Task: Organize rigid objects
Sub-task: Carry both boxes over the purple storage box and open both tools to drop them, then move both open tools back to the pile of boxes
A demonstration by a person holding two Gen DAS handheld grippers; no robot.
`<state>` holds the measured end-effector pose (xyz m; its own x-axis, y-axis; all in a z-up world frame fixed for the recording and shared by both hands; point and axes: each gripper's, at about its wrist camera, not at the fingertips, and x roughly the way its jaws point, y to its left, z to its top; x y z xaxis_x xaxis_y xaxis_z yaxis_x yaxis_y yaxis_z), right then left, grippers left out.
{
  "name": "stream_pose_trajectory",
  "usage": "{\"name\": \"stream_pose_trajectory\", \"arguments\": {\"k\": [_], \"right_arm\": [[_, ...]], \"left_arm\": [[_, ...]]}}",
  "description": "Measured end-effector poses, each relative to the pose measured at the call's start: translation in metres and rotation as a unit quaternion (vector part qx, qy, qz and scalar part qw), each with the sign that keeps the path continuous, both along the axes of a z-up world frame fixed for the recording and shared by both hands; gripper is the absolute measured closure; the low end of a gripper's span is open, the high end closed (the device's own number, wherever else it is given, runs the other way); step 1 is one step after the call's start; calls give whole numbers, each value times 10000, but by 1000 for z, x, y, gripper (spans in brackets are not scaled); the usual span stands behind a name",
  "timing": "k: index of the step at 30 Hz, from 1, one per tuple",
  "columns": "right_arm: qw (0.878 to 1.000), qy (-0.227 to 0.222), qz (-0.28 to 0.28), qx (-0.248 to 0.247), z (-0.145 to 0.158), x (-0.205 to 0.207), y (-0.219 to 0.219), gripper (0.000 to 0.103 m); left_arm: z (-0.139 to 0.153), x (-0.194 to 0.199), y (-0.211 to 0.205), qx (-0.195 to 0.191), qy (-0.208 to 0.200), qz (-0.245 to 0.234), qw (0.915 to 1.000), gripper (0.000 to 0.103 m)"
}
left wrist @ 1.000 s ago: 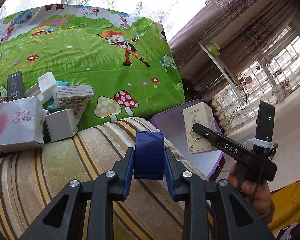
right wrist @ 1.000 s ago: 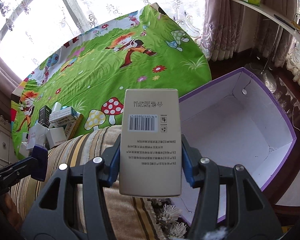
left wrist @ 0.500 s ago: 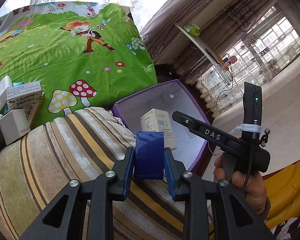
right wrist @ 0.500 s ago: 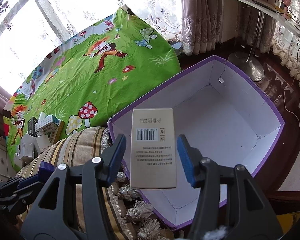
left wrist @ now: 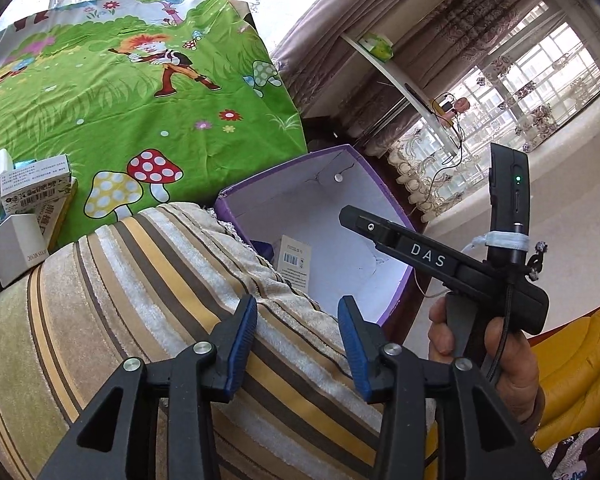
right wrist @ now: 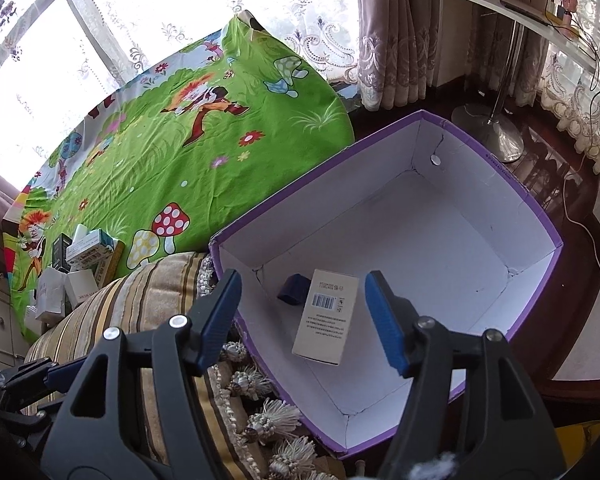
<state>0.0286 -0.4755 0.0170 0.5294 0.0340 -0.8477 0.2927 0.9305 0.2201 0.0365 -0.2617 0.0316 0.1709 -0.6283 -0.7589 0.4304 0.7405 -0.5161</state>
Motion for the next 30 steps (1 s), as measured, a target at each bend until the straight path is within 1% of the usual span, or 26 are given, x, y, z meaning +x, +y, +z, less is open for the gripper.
{"name": "stream_pose_trajectory", "arguments": {"k": [4, 7, 14, 21, 25, 30], "right_arm": [[9999, -51, 128, -48, 4, 1, 6, 35], [9996, -126, 245, 110, 7, 1, 12, 35], [9984, -126, 540, 84, 13, 6, 36, 34], [9962, -130, 866, 26, 19, 12, 64, 34], [9940, -93, 1091, -27, 20, 16, 82, 34], [9908, -9, 1350, -84, 17, 22, 105, 34]], "left_arm": [[0, 0, 5, -22, 20, 67, 10000, 59], [2, -1, 9, -29, -13, 101, 9999, 59], [10, -2, 30, -59, -229, 324, 9992, 59], [19, 1, 80, -247, -360, 873, 9952, 59], [23, 1, 115, -261, -469, 1258, 9906, 59], [19, 0, 165, -243, -435, 1772, 9829, 59]]}}
